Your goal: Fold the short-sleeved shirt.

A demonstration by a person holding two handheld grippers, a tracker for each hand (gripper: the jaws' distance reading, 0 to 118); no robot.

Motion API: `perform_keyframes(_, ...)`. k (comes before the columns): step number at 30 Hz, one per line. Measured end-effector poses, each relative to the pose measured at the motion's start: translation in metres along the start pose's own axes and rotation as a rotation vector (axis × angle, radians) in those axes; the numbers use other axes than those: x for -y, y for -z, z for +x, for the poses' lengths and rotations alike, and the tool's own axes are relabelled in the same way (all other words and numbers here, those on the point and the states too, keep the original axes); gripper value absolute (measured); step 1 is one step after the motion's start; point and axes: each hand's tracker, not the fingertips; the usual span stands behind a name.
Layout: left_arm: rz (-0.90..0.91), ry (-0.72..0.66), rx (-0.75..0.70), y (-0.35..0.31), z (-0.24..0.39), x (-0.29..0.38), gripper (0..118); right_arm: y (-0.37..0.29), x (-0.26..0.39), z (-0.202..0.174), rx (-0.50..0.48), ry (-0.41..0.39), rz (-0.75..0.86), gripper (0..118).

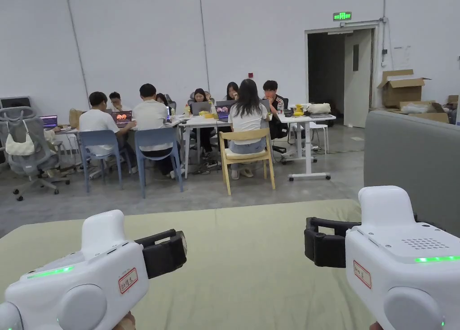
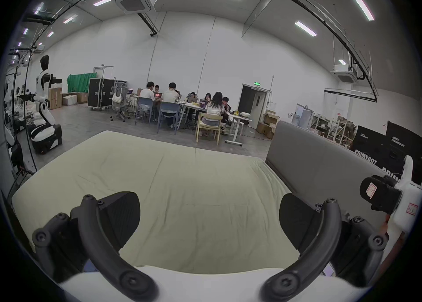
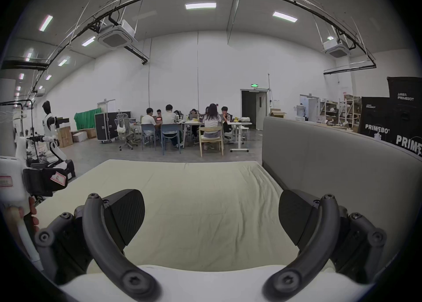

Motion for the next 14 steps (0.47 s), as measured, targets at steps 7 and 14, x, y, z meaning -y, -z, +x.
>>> perform_keyframes(7,-0.013,-0.005,-0.002,0.001,-0.001,0.002,118,0.008,0.003,-0.002,0.011,0.002,-0.012,118)
perform_keyframes(14,-0.008,0.01,-0.013,0.0,0.0,0.001,118,0.011,0.005,-0.002,0.005,0.004,-0.018,118)
